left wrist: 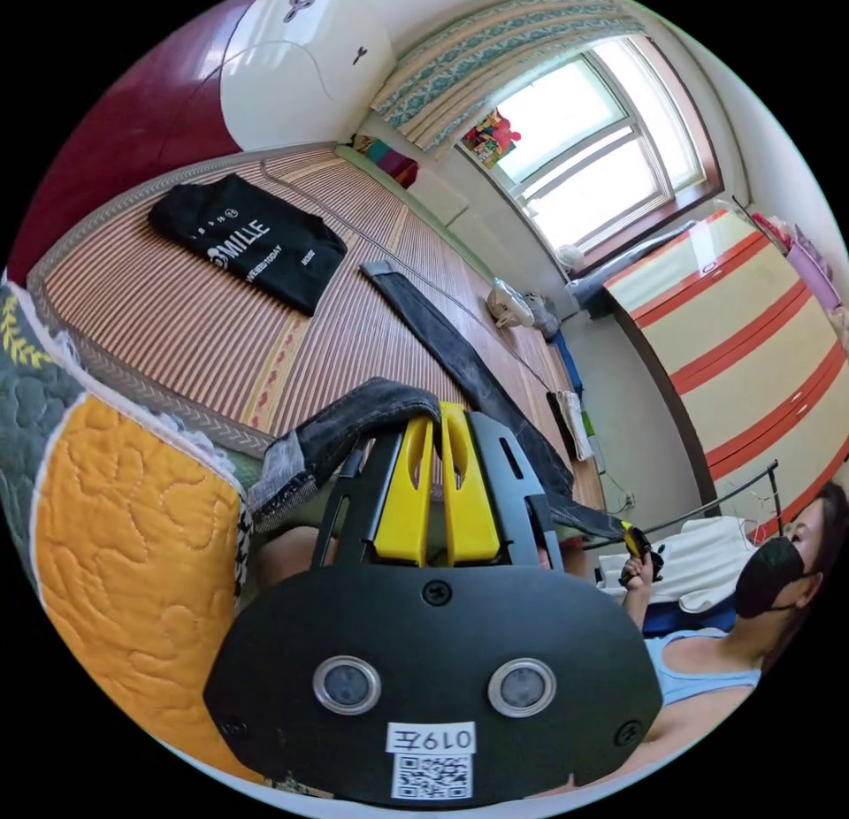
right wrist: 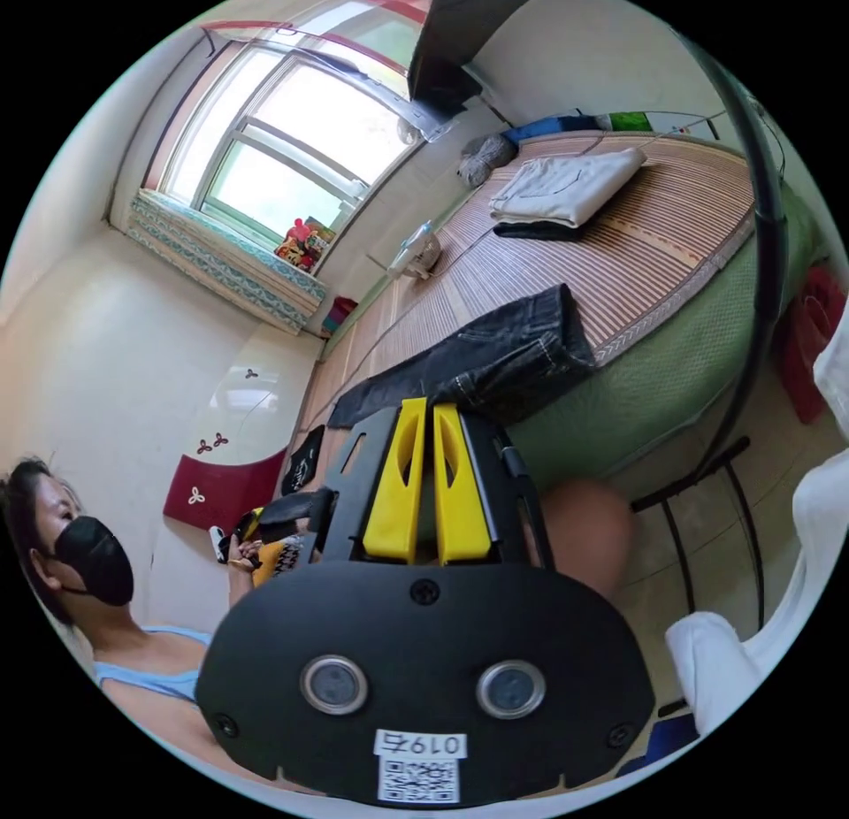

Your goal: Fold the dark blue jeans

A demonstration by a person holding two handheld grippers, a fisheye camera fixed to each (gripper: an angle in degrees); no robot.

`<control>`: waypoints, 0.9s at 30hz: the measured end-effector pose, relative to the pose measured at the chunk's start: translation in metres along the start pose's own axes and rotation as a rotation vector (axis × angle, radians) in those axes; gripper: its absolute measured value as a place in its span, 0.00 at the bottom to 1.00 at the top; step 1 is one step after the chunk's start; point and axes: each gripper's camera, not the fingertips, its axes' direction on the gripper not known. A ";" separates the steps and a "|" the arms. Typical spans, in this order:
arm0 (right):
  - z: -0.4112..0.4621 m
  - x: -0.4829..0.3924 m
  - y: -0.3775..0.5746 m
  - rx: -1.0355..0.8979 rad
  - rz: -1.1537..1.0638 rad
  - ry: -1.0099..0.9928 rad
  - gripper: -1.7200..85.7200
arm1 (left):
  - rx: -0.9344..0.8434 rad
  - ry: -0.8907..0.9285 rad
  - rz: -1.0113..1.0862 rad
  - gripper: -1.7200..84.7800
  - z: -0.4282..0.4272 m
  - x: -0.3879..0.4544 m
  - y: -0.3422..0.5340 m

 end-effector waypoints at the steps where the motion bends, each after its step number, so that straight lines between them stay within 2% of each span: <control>1: 0.001 0.004 -0.009 -0.006 0.023 -0.039 0.02 | -0.012 -0.015 0.017 0.06 0.017 0.015 -0.023; 6: 0.025 0.031 -0.059 0.015 0.138 -0.152 0.02 | -0.071 -0.113 0.105 0.05 0.114 0.091 -0.144; 12: 0.089 0.062 -0.156 -0.017 0.179 -0.050 0.02 | -0.257 -0.256 0.115 0.06 0.309 0.164 -0.306; 14: 0.129 0.091 -0.196 -0.057 0.242 0.014 0.02 | -0.362 -0.357 0.101 0.06 0.404 0.182 -0.354; 20: 0.215 0.167 -0.242 -0.156 0.365 0.126 0.02 | -0.495 -0.529 0.064 0.06 0.585 0.205 -0.416; 27: 0.222 0.191 -0.255 -0.153 0.347 0.110 0.02 | -0.645 -0.643 0.068 0.05 0.699 0.223 -0.462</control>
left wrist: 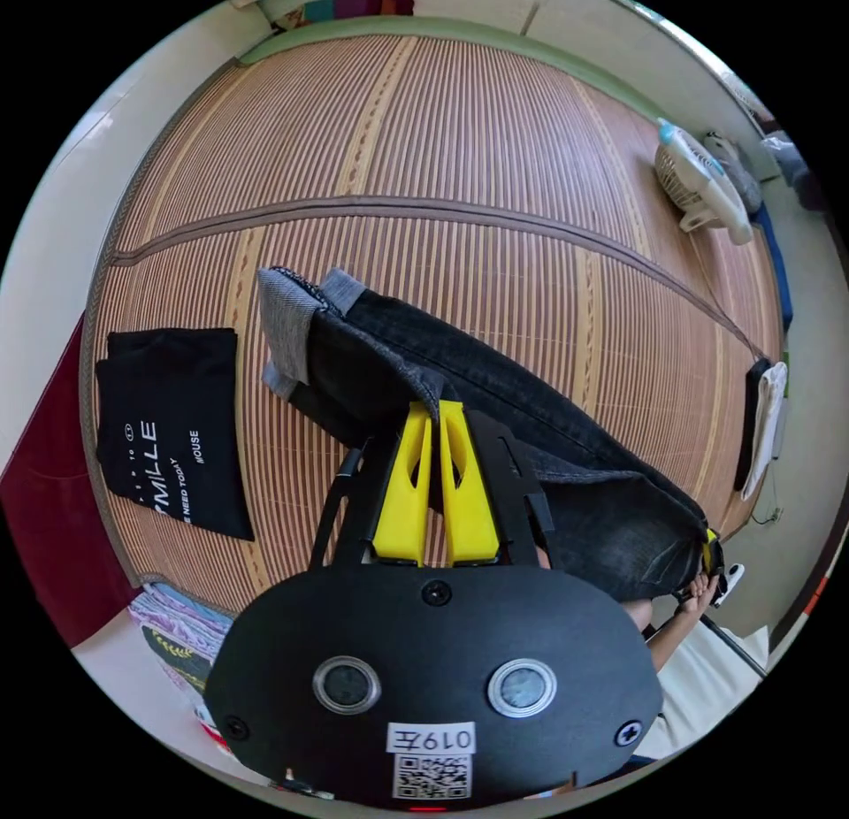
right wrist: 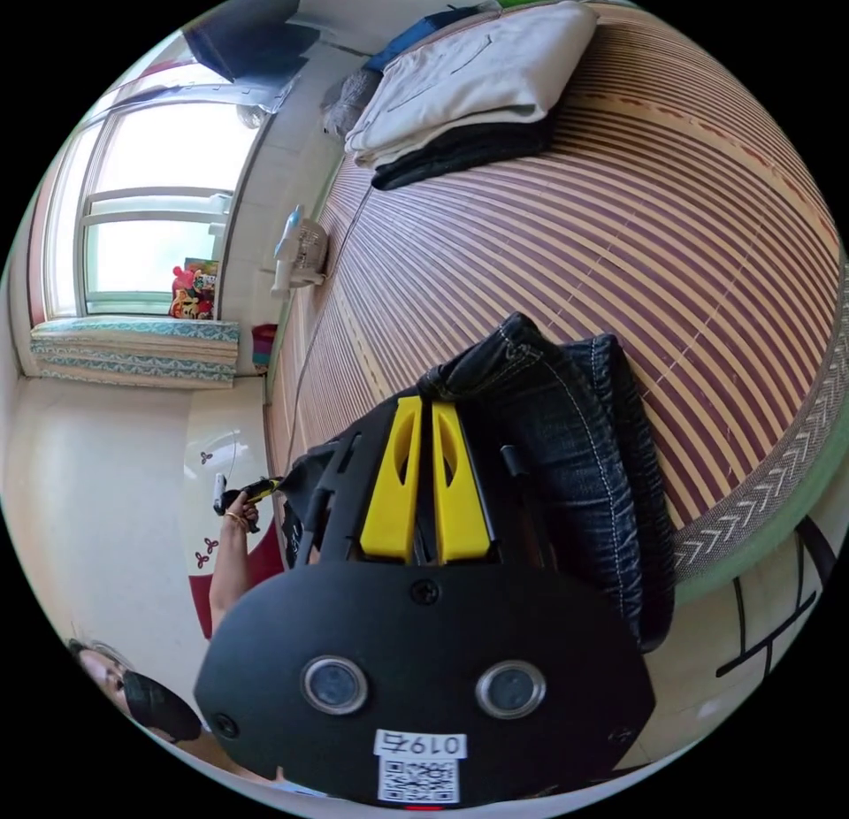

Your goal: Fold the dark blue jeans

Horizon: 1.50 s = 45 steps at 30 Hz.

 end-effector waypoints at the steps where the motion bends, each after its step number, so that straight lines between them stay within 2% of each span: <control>1: 0.000 0.002 -0.002 -0.001 -0.001 -0.008 0.03 | -0.023 -0.014 0.000 0.05 0.006 0.008 -0.013; 5: 0.004 0.010 -0.011 -0.030 -0.036 -0.045 0.08 | -0.070 -0.066 0.010 0.05 0.013 0.030 -0.045; 8: 0.004 0.015 -0.010 -0.019 -0.049 -0.089 0.10 | -0.020 -0.067 0.032 0.05 0.011 0.048 -0.062; 12: 0.004 0.003 -0.001 0.010 -0.116 -0.028 0.10 | -0.016 -0.108 0.031 0.05 0.024 0.062 -0.080; 19: 0.009 -0.009 0.011 0.046 -0.169 0.014 0.09 | 0.055 0.039 -0.063 0.05 0.040 0.038 -0.103; 22: 0.014 -0.010 0.019 0.084 -0.125 0.004 0.06 | 0.036 -0.028 -0.034 0.05 0.054 0.040 -0.109; 25: 0.024 -0.009 0.023 0.091 -0.082 -0.042 0.07 | -0.041 -0.119 -0.017 0.07 0.071 0.036 -0.115; 30: 0.031 -0.022 0.034 0.065 -0.076 -0.095 0.10 | 0.070 -0.006 -0.004 0.10 0.052 0.005 -0.104; 38: 0.055 -0.076 0.076 -0.001 -0.143 -0.045 0.15 | 0.200 -0.009 -0.040 0.10 0.040 -0.084 -0.042; 39: 0.057 -0.080 0.079 -0.015 -0.153 -0.048 0.15 | 0.211 0.000 -0.043 0.10 0.041 -0.093 -0.036; 42: 0.061 -0.105 0.105 -0.040 -0.201 -0.051 0.14 | 0.335 0.173 -0.030 0.09 0.039 -0.137 0.009; 45: 0.060 -0.154 0.147 0.012 -0.375 0.095 0.11 | 0.449 0.363 0.015 0.08 0.042 -0.177 0.062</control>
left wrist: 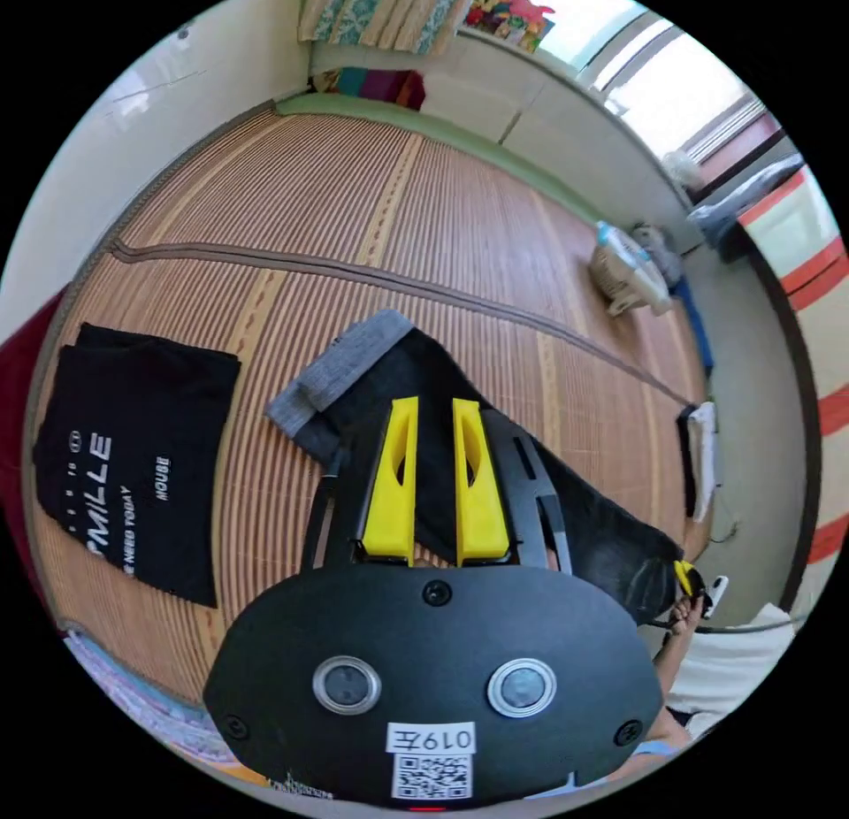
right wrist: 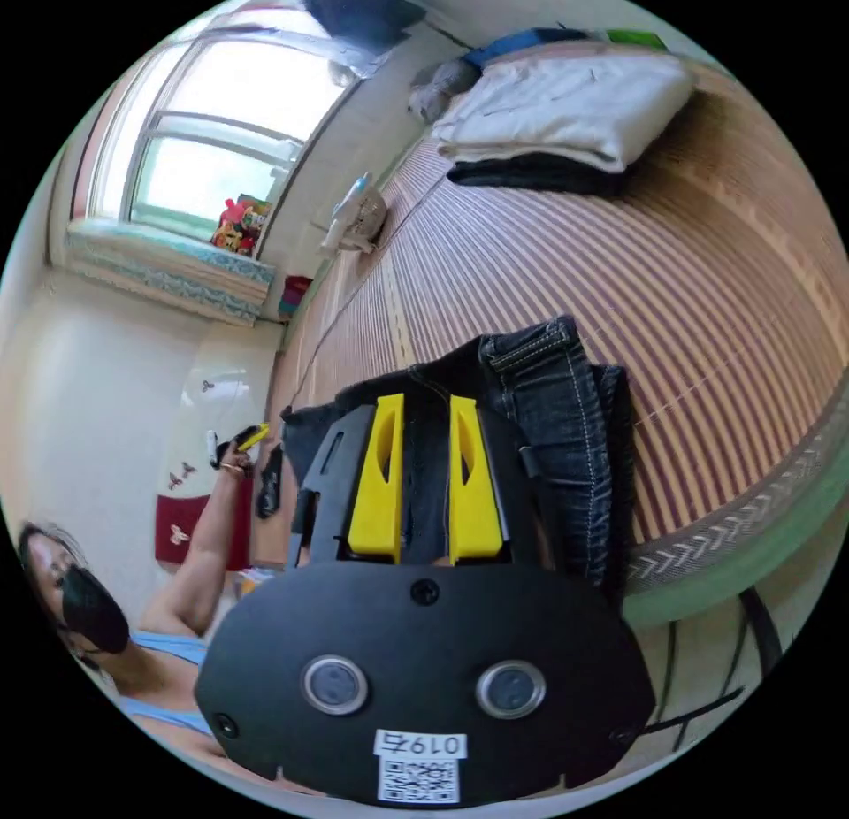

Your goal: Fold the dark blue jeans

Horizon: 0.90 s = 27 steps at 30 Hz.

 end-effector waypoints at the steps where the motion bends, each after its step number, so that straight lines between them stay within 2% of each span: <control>1: -0.001 -0.039 0.014 0.022 -0.129 0.123 0.11 | 0.017 0.069 0.029 0.08 -0.010 -0.011 0.022; 3: 0.007 -0.111 0.046 0.048 -0.379 0.304 0.10 | 0.024 0.123 0.063 0.08 -0.023 -0.025 0.057; 5: 0.040 -0.205 0.106 0.035 -0.730 0.552 0.10 | 0.039 0.143 0.078 0.10 -0.040 -0.046 0.110; 6: 0.051 -0.226 0.123 0.024 -0.817 0.617 0.10 | 0.047 0.150 0.073 0.10 -0.044 -0.052 0.124; 8: 0.105 -0.290 0.201 -0.028 -1.148 0.861 0.13 | 0.057 0.208 0.004 0.13 -0.057 -0.086 0.171; 10: 0.138 -0.319 0.254 -0.069 -1.311 0.921 0.14 | 0.073 0.273 -0.074 0.14 -0.062 -0.115 0.201; 13: 0.176 -0.346 0.309 -0.169 -1.394 0.865 0.17 | 0.064 0.349 -0.206 0.16 -0.064 -0.159 0.235; 16: 0.206 -0.368 0.346 -0.170 -1.473 0.922 0.17 | 0.069 0.373 -0.287 0.16 -0.068 -0.186 0.257; 19: 0.235 -0.383 0.359 -0.154 -1.483 1.012 0.15 | 0.098 0.385 -0.322 0.16 -0.075 -0.202 0.274; 27: 0.276 -0.408 0.366 -0.155 -1.405 1.084 0.10 | 0.123 0.308 -0.413 0.16 -0.091 -0.229 0.294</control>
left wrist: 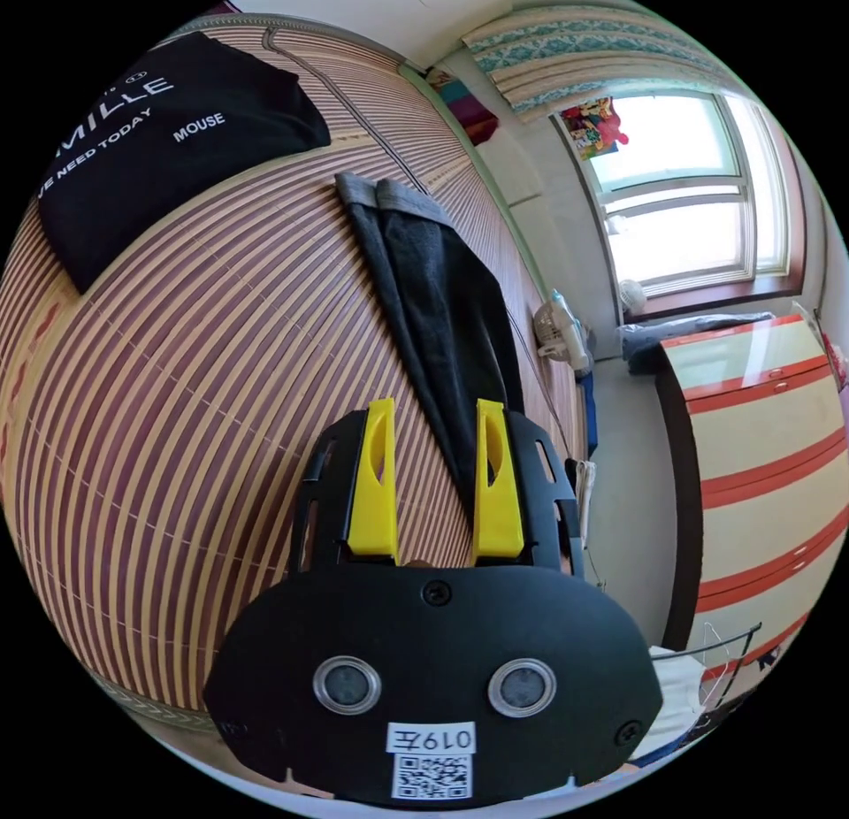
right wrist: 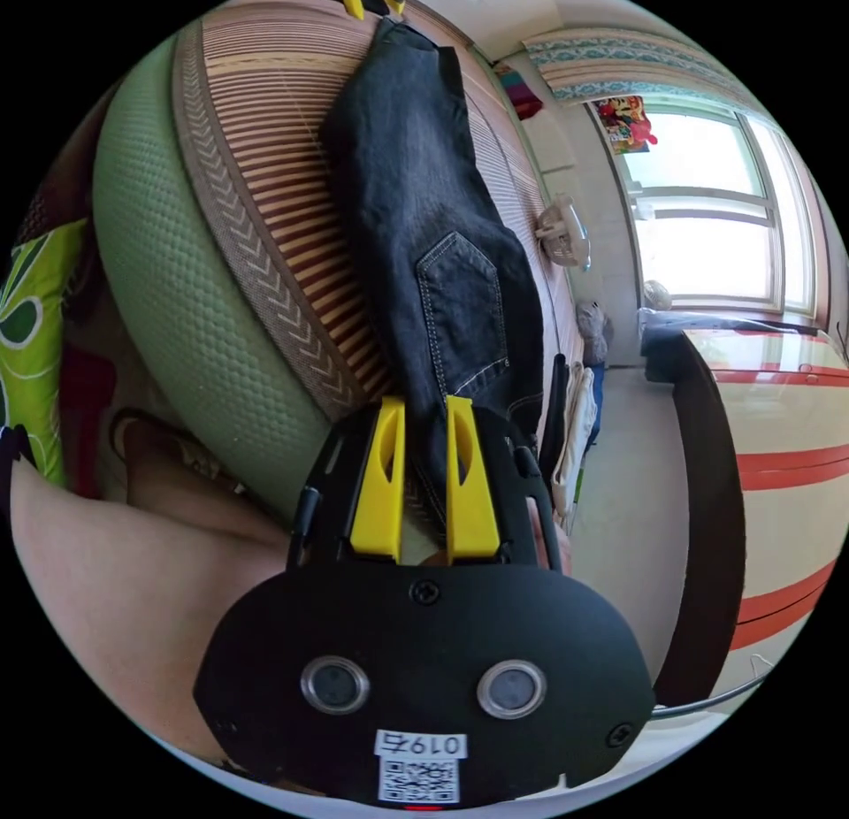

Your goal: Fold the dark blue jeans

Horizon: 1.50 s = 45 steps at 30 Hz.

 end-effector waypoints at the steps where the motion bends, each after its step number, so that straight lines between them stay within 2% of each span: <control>1: -0.002 -0.003 -0.005 -0.003 0.011 -0.005 0.09 | 0.006 -0.023 -0.013 0.16 -0.002 -0.002 -0.001; 9: -0.014 -0.019 -0.034 0.010 0.054 -0.004 0.08 | 0.058 -0.093 -0.088 0.14 -0.015 -0.014 -0.008; 14: -0.016 -0.024 -0.051 0.002 0.036 0.015 0.06 | 0.076 -0.083 -0.137 0.08 -0.027 -0.039 -0.010; 18: -0.013 -0.023 -0.061 -0.011 0.020 0.037 0.04 | 0.083 -0.071 -0.079 0.06 -0.050 -0.049 0.003; 23: 0.013 0.005 -0.064 -0.047 0.045 0.025 0.02 | 0.117 -0.119 0.077 0.06 -0.123 -0.054 0.072; 29: 0.041 0.038 -0.061 -0.070 0.056 -0.004 0.02 | 0.088 -0.135 0.112 0.06 -0.204 -0.088 0.170; 36: 0.061 0.038 -0.065 -0.131 0.082 0.000 0.05 | -0.014 -0.126 0.118 0.06 -0.230 -0.116 0.208; 40: 0.043 0.020 -0.057 -0.172 0.012 0.041 0.08 | -0.088 -0.067 0.122 0.05 -0.257 -0.129 0.217; 43: 0.017 0.034 -0.036 -0.163 0.094 0.008 0.08 | -0.085 -0.036 0.128 0.05 -0.293 -0.143 0.236; 45: -0.007 0.051 -0.031 -0.102 0.210 -0.072 0.08 | -0.015 -0.051 0.133 0.04 -0.323 -0.150 0.247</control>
